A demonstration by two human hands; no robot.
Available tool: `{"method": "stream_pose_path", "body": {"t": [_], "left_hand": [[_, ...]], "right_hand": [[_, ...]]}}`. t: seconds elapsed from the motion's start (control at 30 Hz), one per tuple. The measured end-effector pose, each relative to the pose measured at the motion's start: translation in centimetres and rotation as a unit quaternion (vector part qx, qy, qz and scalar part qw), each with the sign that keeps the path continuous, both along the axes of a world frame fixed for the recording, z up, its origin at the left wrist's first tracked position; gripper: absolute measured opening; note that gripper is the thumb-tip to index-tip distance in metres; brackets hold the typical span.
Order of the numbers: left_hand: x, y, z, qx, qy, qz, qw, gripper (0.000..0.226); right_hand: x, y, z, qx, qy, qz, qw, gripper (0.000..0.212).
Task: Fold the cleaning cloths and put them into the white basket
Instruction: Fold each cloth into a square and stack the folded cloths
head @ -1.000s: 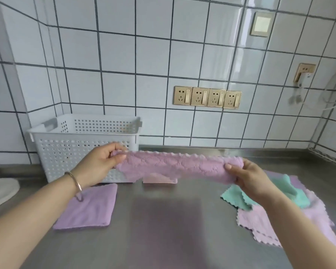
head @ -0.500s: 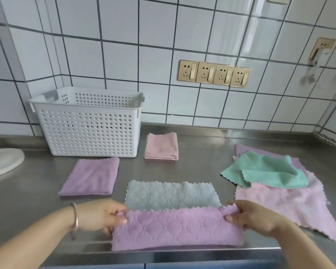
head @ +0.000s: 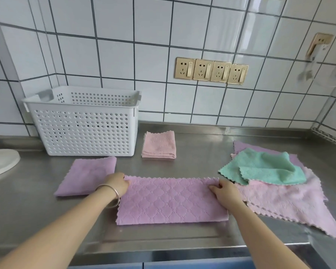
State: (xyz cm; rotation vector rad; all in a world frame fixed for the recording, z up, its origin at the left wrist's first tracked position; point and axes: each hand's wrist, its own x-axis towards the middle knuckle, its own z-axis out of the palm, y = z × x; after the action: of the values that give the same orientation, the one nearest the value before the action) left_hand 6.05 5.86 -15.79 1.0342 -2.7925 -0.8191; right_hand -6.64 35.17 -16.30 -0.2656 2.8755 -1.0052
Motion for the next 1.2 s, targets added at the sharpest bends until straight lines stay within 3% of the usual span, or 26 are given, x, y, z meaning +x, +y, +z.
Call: {"method": "stream_pose_path", "body": {"t": [0.17,0.4,0.5,0.6,0.67,0.73,0.87,1.0,1.1,1.2], "left_hand": [[-0.3,-0.4,-1.1,-0.049,-0.014,0.006,0.999,0.033],[-0.5,-0.3,-1.4,-0.110,-0.050,-0.020,0.992,0.031],[-0.1,0.8,-1.0,-0.221,-0.020,-0.025,0.975,0.020],[0.1,2.6,0.0,-0.336,0.043,-0.089,0.937,0.040],[0.0,4.9,0.8,-0.290,0.074,-0.149,0.942,0.041],[-0.6,7.0,0.6,-0.213,0.033,-0.212,0.953,0.047],[-1.7,10.3,-0.1,-0.159,-0.061,-0.332,0.928,0.057],[-1.6,11.0,-1.6,-0.168,-0.106,-0.342,0.919,0.072],[-1.6,10.9,-2.3,-0.168,-0.112,-0.340,0.919,0.103],[-1.6,11.0,-2.5,-0.172,-0.108,-0.331,0.922,0.110]], "right_hand": [[-0.2,-0.5,-0.6,0.010,0.025,-0.017,0.999,0.019],[-0.5,-1.4,-0.9,0.041,0.005,-0.046,0.998,0.023],[-0.3,-1.4,-0.6,-0.005,0.004,-0.070,0.998,0.031],[0.6,-0.9,0.0,-0.096,0.028,-0.102,0.990,0.040],[1.7,-0.1,0.2,-0.117,0.050,-0.121,0.985,0.038],[3.3,0.9,-0.1,-0.106,0.046,-0.128,0.985,0.037],[6.0,2.0,-1.4,-0.022,0.012,-0.115,0.993,0.035],[7.0,2.2,-1.3,0.052,0.002,-0.131,0.990,0.038],[7.7,1.9,-1.2,0.125,0.003,-0.119,0.985,0.042],[7.9,1.4,-1.0,0.192,0.000,-0.109,0.975,0.053]]}}
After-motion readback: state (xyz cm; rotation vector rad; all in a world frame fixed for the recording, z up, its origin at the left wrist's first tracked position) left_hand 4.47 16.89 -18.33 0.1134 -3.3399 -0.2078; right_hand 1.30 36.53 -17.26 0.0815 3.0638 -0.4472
